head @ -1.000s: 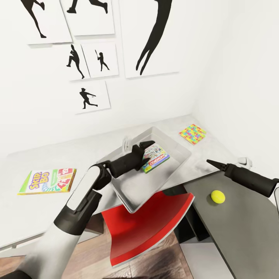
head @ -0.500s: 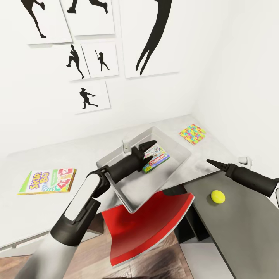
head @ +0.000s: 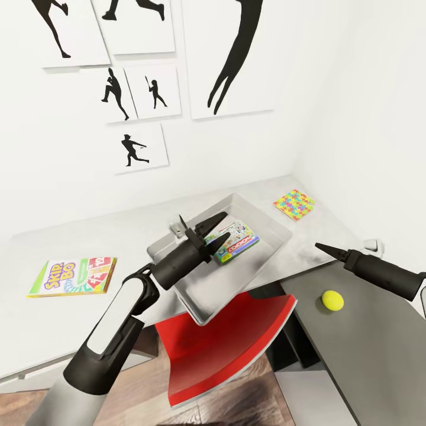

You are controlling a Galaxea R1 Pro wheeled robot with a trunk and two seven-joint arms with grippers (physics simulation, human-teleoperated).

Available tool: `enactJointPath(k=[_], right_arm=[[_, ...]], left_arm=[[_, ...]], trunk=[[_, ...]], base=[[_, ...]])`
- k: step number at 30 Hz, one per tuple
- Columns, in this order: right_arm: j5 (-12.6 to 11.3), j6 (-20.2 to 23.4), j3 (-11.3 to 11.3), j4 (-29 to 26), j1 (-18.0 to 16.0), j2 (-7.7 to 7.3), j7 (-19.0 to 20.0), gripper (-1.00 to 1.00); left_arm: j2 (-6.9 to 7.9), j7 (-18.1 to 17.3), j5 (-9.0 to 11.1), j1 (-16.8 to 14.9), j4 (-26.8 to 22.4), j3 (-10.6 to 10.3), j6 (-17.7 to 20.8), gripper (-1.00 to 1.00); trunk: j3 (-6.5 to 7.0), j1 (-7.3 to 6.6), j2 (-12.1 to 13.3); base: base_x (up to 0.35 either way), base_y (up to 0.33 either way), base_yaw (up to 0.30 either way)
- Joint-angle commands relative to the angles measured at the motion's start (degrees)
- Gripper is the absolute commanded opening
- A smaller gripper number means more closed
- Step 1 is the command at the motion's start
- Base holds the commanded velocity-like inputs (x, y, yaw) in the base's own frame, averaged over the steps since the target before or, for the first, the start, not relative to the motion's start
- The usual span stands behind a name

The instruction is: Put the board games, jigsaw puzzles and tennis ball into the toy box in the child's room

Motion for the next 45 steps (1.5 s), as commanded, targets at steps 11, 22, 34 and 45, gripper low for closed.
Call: enactJointPath(k=[11, 22, 34, 45], right_arm=[[0.3, 0.3, 0.2, 0.0, -0.1, 0.0, 0.5, 1.0], [0.3, 0.3, 0.1, 0.0, -0.1, 0.05, 0.5, 1.0], [0.3, 0.3, 0.1, 0.0, -0.1, 0.03, 0.4, 1.0], [0.3, 0.3, 0.1, 0.0, -0.1, 0.02, 0.4, 1.0]], left_arm=[[0.38, -4.1, -3.6, 1.2, -0.3, 0.2, 0.1, 1.0], [0.69, -5.0, -5.8, 1.5, -0.2, 0.4, -0.2, 1.0], [0.58, -4.9, -5.9, 1.5, -0.2, 0.4, -0.3, 1.0], [0.6, -4.8, -5.9, 1.6, -0.2, 0.4, -0.3, 1.0]], trunk=[[0.03, 0.03, -0.1], [0.06, 0.03, -0.1], [0.06, 0.03, -0.1], [0.06, 0.03, -0.1]], base=[[-0.008, 0.0, -0.031], [-0.175, 0.0, -0.006], [-0.015, 0.0, -0.044], [-0.027, 0.0, -0.226]])
